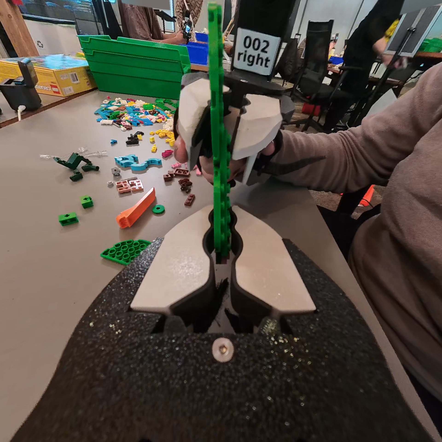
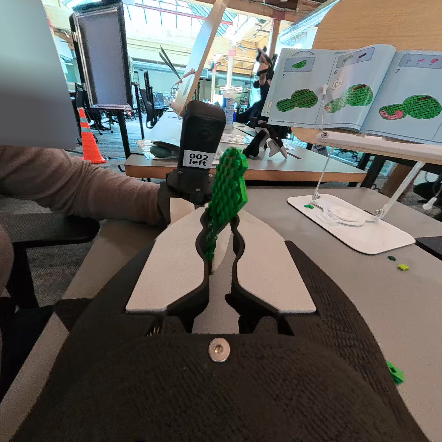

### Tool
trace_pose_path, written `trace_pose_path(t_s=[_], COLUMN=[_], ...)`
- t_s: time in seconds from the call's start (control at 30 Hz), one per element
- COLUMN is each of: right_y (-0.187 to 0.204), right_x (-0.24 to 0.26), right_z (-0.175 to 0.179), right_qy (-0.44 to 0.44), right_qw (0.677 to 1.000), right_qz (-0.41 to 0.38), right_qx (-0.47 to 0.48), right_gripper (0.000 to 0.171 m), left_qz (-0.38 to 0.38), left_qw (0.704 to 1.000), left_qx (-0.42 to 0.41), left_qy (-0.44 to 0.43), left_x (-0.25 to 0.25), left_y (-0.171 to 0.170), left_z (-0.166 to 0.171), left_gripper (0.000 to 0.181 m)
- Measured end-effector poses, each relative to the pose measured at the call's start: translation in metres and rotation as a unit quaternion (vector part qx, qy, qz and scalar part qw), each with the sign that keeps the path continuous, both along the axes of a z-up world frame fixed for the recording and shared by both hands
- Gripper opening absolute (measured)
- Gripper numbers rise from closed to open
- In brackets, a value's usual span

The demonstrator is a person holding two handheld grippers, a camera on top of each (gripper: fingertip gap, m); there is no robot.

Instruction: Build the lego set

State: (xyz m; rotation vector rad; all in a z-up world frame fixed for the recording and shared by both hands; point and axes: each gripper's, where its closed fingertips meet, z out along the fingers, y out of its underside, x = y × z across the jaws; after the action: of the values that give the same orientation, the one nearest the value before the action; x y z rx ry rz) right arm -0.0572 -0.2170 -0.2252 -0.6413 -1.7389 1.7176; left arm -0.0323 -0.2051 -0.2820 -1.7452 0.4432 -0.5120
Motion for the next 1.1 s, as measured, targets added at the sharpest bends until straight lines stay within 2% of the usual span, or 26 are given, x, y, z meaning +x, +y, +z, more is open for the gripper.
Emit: trace_pose_path(t_s=[0.33, 0.83, 0.97, 1.1], right_y=[-0.006, -0.010, -0.013, -0.011], right_x=[0.003, 0.007, 0.008, 0.008], right_z=[0.002, 0.005, 0.004, 0.007], right_qy=[-0.018, -0.009, 0.005, -0.001], right_qw=[0.998, 0.996, 0.997, 0.995], right_qz=[0.040, 0.059, 0.063, 0.066], right_qx=[-0.052, -0.071, -0.050, -0.074], right_gripper=[0.011, 0.009, 0.007, 0.008], left_qz=[-0.019, -0.024, -0.021, -0.026], left_qw=[0.999, 0.999, 0.999, 0.999], left_qx=[0.006, 0.013, 0.015, 0.020], left_qy=[-0.030, -0.036, -0.023, -0.023], left_x=[0.006, 0.007, 0.006, 0.008], left_y=[-0.002, -0.003, -0.003, -0.004], left_z=[0.004, 0.006, 0.005, 0.007], left_gripper=[0.008, 0.009, 0.009, 0.009])
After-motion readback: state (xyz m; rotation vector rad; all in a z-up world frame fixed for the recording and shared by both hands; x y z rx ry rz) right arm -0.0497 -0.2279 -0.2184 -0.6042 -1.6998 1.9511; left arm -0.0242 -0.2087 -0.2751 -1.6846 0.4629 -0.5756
